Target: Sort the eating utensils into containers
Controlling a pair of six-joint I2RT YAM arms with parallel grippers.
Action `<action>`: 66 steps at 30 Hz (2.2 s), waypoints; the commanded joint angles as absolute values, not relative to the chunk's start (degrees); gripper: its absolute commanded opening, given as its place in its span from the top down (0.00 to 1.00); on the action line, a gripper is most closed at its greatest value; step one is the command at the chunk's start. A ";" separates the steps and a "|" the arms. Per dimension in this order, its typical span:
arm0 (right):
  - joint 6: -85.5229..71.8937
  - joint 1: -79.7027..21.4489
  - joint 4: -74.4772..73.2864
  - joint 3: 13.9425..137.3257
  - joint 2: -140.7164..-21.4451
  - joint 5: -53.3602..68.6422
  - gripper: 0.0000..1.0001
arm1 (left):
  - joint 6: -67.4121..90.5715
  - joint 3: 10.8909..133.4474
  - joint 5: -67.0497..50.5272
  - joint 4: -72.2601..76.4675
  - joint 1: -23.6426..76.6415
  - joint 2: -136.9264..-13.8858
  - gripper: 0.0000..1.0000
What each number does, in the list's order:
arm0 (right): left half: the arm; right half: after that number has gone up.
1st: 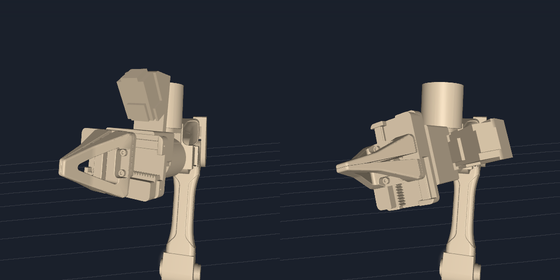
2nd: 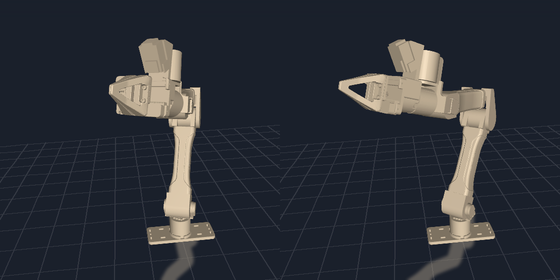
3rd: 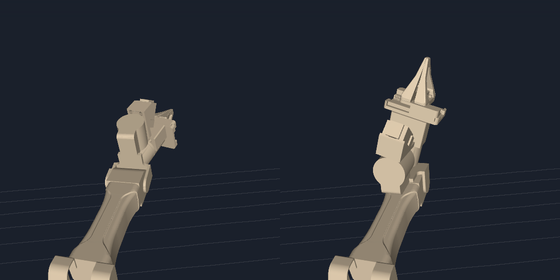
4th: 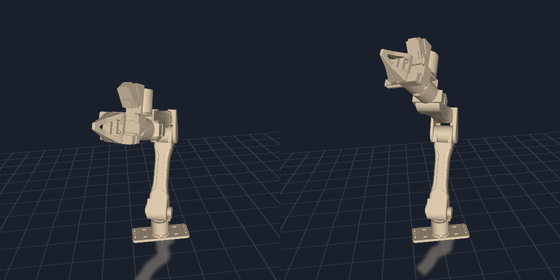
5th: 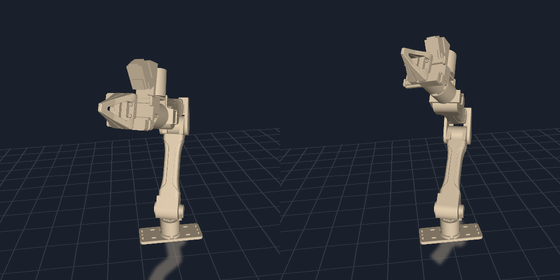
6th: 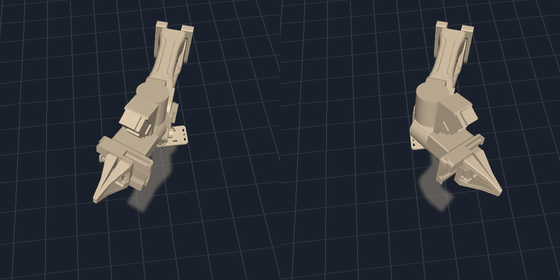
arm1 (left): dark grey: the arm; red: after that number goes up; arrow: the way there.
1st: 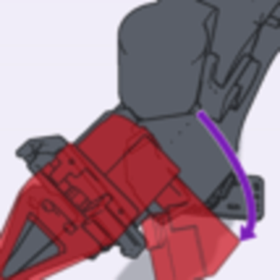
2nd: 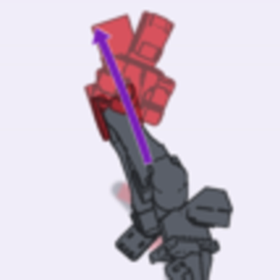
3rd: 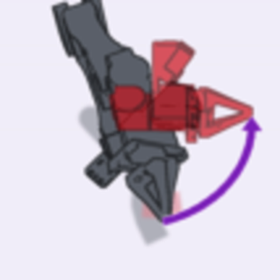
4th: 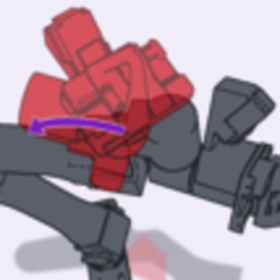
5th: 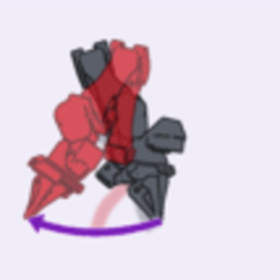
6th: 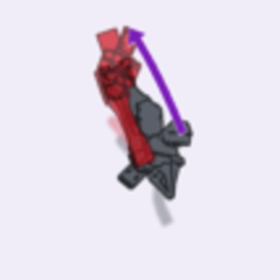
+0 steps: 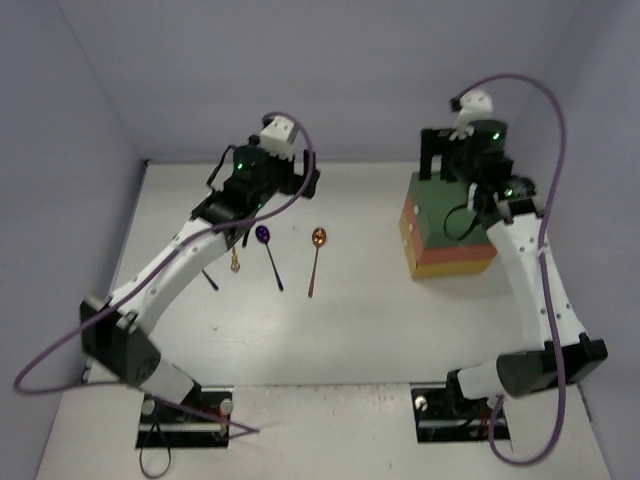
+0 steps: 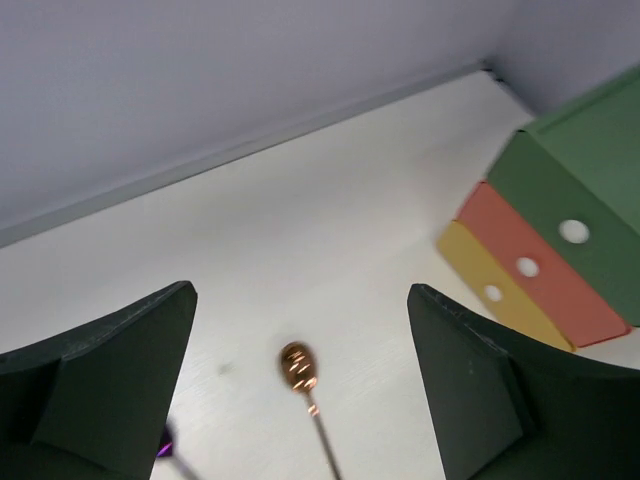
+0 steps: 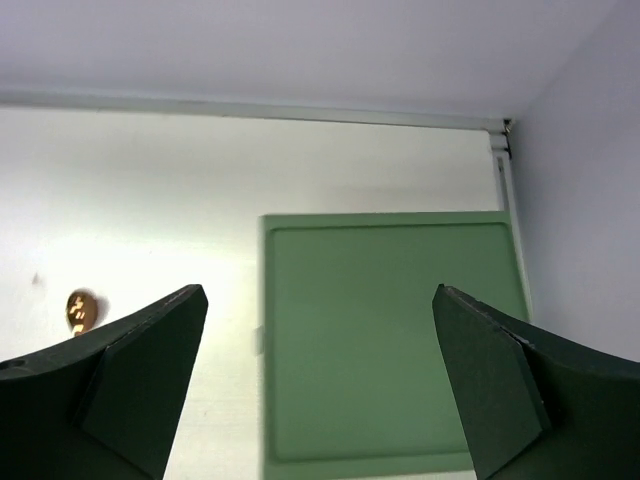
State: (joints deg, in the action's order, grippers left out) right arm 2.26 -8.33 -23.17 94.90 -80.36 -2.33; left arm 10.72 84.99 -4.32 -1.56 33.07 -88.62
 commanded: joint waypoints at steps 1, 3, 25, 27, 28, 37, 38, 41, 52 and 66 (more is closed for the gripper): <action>9.71 -20.01 -21.62 90.26 -78.36 -22.76 0.08 | 11.95 83.85 12.39 -20.17 32.61 -79.17 0.13; 11.24 -26.71 -21.69 88.26 -79.35 -31.08 0.10 | 12.41 80.90 15.68 -24.83 30.54 -73.85 0.13; 13.27 -41.39 -21.71 81.03 -100.26 -73.66 0.43 | 7.51 49.35 26.06 -24.74 20.04 -44.91 0.13; 13.21 -40.74 -21.71 80.90 -101.71 -74.62 0.44 | 7.40 49.15 26.48 -24.78 20.04 -44.89 0.13; 13.02 -40.53 -21.71 80.86 -102.36 -75.04 0.44 | 7.30 49.13 26.58 -24.83 20.04 -44.91 0.13; 12.32 -38.28 -21.80 82.57 -107.54 -79.54 0.45 | 7.03 49.23 26.54 -25.14 20.04 -45.63 0.13; 12.24 -38.05 -21.80 82.99 -107.89 -79.48 0.45 | 6.97 49.25 26.54 -25.14 20.04 -45.58 0.13; 11.96 -37.71 -21.80 83.92 -108.79 -79.78 0.46 | 6.69 49.31 26.71 -25.05 20.04 -45.36 0.13; 10.67 -36.84 -21.71 85.84 -113.35 -83.40 0.56 | 6.24 49.12 26.99 -24.70 20.04 -44.56 0.13; 9.33 -34.57 -21.63 86.47 -115.14 -85.93 0.60 | 6.15 49.04 26.54 -24.44 20.04 -44.38 0.13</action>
